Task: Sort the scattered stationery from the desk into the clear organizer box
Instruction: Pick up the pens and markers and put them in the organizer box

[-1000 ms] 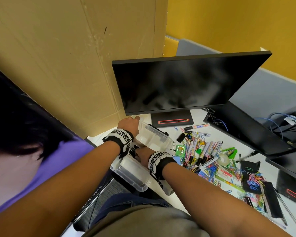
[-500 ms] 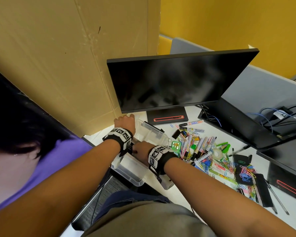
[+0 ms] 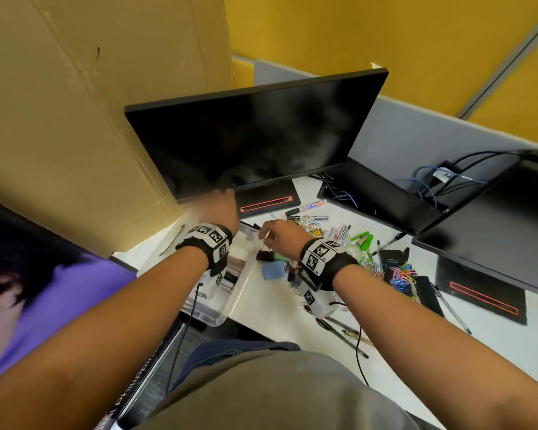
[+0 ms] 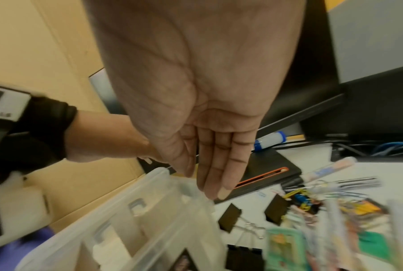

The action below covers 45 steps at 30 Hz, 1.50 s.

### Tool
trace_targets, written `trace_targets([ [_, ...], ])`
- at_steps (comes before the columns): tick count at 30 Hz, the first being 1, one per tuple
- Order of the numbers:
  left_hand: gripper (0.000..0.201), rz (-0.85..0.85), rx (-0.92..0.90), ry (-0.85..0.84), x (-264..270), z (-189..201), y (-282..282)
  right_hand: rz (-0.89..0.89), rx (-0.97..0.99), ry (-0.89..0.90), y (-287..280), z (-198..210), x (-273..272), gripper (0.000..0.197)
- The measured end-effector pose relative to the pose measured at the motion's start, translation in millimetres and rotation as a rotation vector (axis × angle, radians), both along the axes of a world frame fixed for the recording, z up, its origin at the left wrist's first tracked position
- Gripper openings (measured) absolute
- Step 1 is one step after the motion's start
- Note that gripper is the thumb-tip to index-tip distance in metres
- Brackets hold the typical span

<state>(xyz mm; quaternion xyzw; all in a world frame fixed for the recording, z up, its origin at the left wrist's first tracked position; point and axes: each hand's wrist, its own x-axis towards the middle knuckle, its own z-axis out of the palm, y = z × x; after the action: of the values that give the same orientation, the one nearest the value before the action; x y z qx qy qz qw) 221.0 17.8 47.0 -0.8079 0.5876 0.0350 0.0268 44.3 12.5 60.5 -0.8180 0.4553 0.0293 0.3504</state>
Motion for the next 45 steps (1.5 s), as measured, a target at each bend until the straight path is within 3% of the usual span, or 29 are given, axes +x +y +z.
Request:
trace_targets([
  [8, 0.026, -0.331, 0.076, 0.023, -106, -7, -14, -0.136, 0.014, 0.150, -2, -22, -108, 0.021],
  [14, 0.022, -0.544, 0.373, 0.105, -170, -33, -4, -0.142, 0.061, 0.295, 25, -52, -173, 0.023],
  [20, 0.012, -0.767, 0.629, 0.155, -205, -60, 23, -0.091, 0.127, 0.396, 56, -82, -212, 0.027],
  [27, 0.015, -0.943, 0.735, 0.125, -239, -88, 55, 0.041, 0.108, 0.516, 79, -104, -241, 0.025],
  [34, 0.024, -1.024, 0.693, -0.033, -256, -103, 73, 0.153, 0.085, 0.549, 92, -116, -251, 0.030],
  [38, 0.028, -1.031, 0.668, -0.068, -258, -106, 77, 0.199, 0.047, 0.567, 99, -119, -252, 0.019],
  [45, 0.052, -0.841, 0.679, 0.171, -248, -103, 81, 0.251, 0.059, 0.610, 97, -121, -251, 0.023],
])
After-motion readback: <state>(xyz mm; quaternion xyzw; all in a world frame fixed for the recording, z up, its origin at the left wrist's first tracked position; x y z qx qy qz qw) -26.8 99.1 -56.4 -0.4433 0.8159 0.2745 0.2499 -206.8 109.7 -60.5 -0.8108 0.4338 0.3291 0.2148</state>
